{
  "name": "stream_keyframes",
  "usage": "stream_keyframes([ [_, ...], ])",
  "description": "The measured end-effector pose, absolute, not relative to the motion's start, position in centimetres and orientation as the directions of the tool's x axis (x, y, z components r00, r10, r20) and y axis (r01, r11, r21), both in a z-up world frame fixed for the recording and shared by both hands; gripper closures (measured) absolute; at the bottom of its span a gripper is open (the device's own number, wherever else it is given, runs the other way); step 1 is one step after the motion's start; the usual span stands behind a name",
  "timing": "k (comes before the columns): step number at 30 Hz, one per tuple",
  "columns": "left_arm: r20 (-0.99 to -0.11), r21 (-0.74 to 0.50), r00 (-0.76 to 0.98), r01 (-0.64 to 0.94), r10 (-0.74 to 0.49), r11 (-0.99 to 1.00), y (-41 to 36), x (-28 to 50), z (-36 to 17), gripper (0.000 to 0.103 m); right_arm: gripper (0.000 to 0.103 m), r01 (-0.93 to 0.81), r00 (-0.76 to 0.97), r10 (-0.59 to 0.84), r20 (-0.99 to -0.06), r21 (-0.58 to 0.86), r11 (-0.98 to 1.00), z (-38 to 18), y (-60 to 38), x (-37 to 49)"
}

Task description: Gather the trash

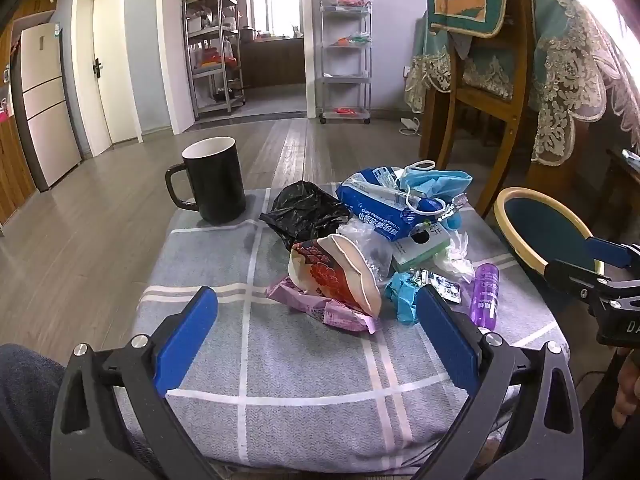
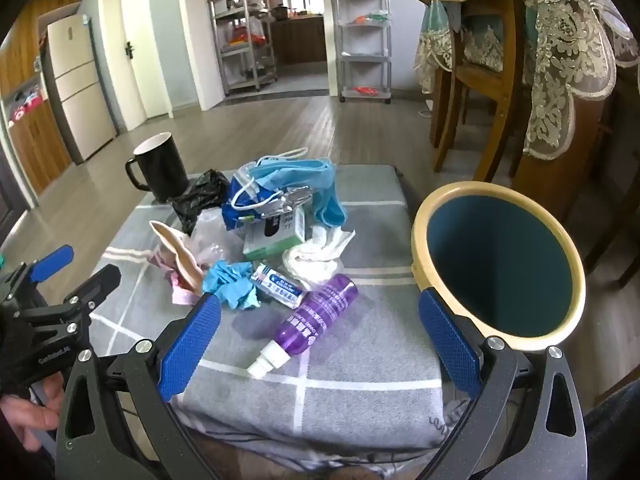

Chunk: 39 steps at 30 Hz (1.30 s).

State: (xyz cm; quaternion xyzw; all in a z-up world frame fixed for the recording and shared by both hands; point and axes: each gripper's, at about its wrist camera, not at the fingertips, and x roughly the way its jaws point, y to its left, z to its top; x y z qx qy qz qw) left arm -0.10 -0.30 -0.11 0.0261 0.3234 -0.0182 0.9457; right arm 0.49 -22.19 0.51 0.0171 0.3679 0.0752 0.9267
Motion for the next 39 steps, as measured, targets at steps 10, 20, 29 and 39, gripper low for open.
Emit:
stream_keyframes([
  [10,-0.619,0.039,0.785,0.054,-0.019,0.998,-0.37,0.12,-0.51,0.006,0.005,-0.133,0.71,0.156,-0.686,0.086,0.987,0.36,-22.0,0.55],
  [20,-0.623,0.036,0.782,0.046,-0.013,0.998,-0.26,0.23,-0.82,0.006,0.005,-0.133,0.709,0.156,-0.688,0.086,0.987,0.29,-22.0,0.56],
  [29,-0.627,0.041,0.779,0.048,-0.011,0.998,-0.19,0.3,-0.97,0.006,0.005,-0.133,0.709,0.156,-0.688,0.087,0.987,0.34,-22.0,0.6],
  [39,-0.626,0.041,0.78,0.044,-0.008,0.998,-0.18,0.36,-1.03,0.006,0.005,-0.139,0.705,0.16,-0.691,0.087,0.986,0.23,-21.81,0.61],
])
